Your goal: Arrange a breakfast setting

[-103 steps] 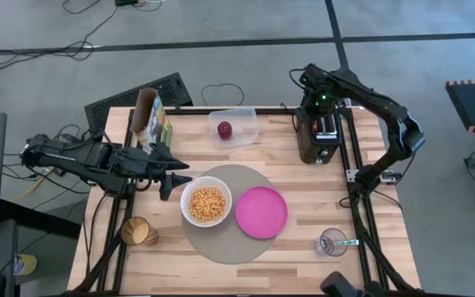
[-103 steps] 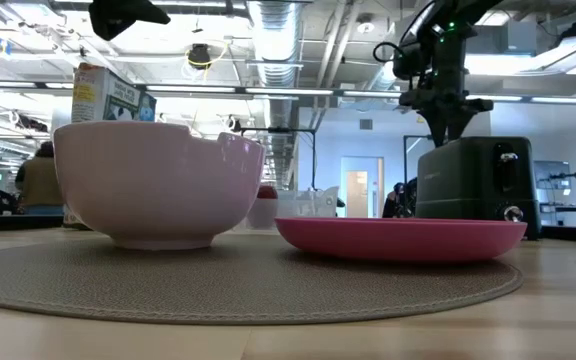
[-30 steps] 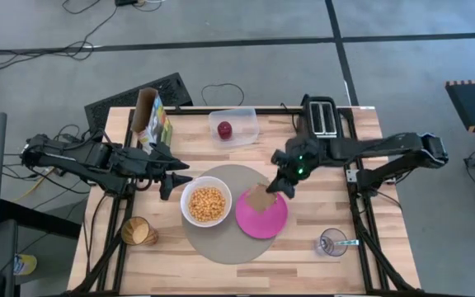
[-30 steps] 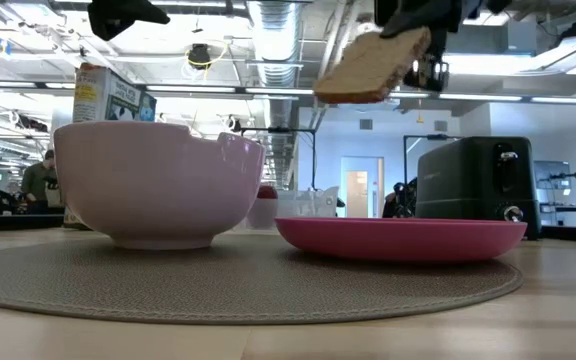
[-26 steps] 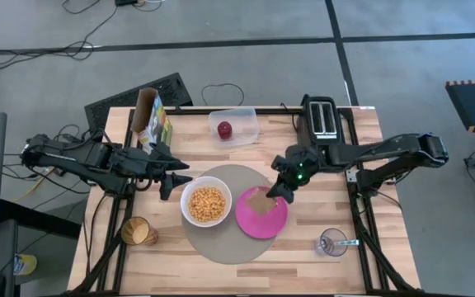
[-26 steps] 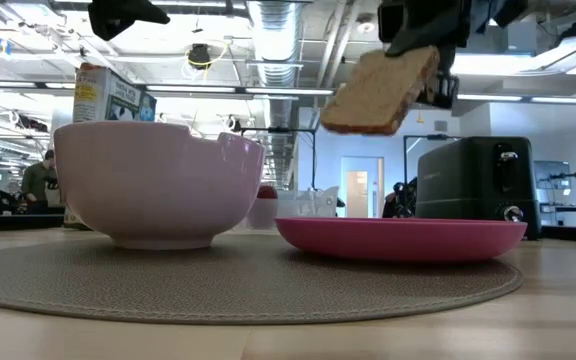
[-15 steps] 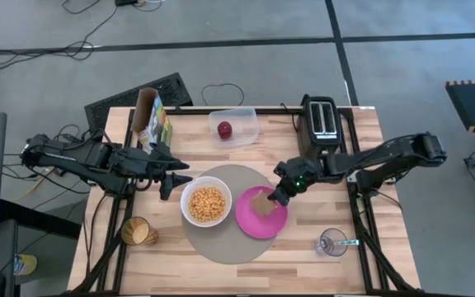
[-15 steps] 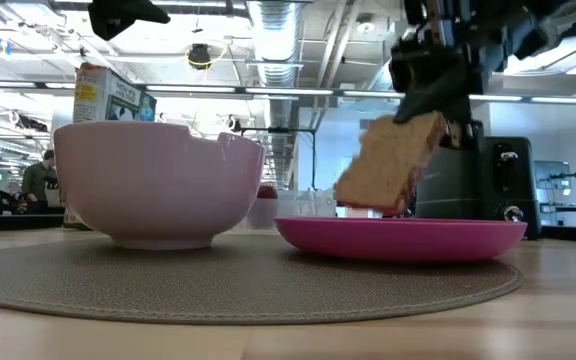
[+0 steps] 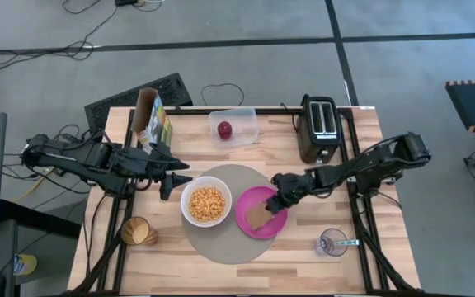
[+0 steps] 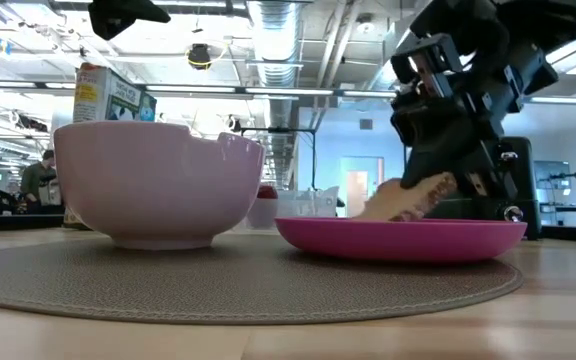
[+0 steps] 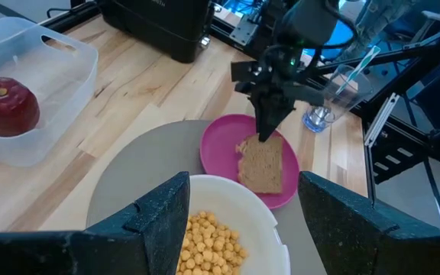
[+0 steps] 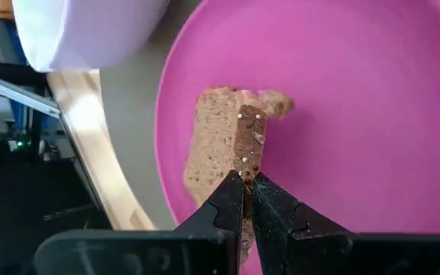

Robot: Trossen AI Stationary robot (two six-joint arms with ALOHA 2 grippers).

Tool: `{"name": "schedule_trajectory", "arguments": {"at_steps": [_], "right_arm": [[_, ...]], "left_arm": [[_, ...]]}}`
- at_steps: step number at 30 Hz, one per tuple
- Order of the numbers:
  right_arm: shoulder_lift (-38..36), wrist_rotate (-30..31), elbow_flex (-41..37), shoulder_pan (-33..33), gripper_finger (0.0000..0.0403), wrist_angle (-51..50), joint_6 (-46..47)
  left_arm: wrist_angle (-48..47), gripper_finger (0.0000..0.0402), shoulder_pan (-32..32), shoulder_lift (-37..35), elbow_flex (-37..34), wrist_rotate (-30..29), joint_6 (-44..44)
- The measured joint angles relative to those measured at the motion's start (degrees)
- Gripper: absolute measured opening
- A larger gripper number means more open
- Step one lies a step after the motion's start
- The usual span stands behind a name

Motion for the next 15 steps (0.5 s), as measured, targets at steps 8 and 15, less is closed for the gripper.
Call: {"name": "schedule_trajectory", "arguments": {"at_steps": [8,15], "right_arm": [[1.8,0.8,0.0,-0.2,0.005,0.2,0.2],[1.8,3.0,0.0,-1.7,0.0074,0.2,-0.1]], "left_arm": [[0.1,0.0229,0.0,0.0,0.0,0.0,0.0],[0.1,0.0229,0.0,0.0,0.0,0.0,-0.1]]}}
